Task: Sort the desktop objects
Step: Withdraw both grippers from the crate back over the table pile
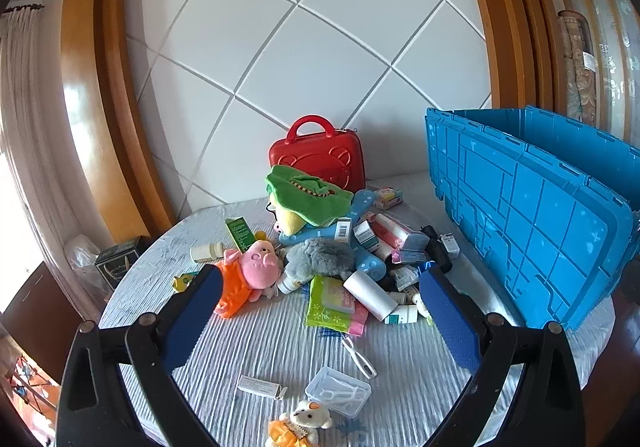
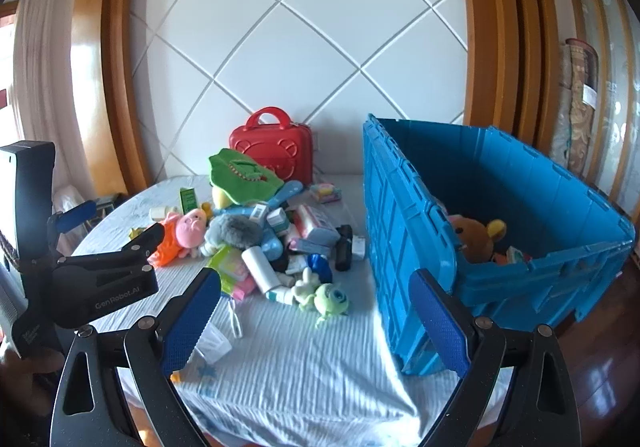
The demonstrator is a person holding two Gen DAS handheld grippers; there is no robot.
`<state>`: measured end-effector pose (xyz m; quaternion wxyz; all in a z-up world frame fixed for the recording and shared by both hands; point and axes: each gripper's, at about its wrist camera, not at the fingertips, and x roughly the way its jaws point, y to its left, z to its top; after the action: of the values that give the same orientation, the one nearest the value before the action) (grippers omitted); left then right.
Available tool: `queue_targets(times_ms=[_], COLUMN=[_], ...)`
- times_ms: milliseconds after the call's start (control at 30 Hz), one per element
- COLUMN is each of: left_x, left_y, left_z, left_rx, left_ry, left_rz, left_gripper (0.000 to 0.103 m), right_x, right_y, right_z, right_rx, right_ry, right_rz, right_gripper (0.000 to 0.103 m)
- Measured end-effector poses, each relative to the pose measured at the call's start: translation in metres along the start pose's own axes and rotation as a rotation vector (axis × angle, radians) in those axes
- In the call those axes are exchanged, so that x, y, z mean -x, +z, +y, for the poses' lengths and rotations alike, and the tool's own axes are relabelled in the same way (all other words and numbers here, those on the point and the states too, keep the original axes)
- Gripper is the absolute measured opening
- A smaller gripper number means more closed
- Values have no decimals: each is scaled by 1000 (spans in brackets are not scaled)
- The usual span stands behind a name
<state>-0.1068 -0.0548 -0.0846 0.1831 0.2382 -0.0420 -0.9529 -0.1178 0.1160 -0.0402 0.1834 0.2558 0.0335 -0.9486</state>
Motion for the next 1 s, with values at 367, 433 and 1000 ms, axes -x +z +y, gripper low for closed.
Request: queue_targets(times_ms=[367, 433, 1000], left_x=[-23, -31, -138], left_y=[-16, -17, -17], left_z=[18, 23, 85], left_rx=[19, 18, -6], left_ry=[67, 73, 22], left_rz=[58, 64, 143], left_gripper=[100, 100, 100], right_x=[-26, -34, -132], right_y=[0, 1, 36], right_z=[7, 11, 68], right_rx=[25, 24, 2], right_ry=[61, 69, 30], right_rz=[29, 39, 109], right_gripper=[96, 96, 96])
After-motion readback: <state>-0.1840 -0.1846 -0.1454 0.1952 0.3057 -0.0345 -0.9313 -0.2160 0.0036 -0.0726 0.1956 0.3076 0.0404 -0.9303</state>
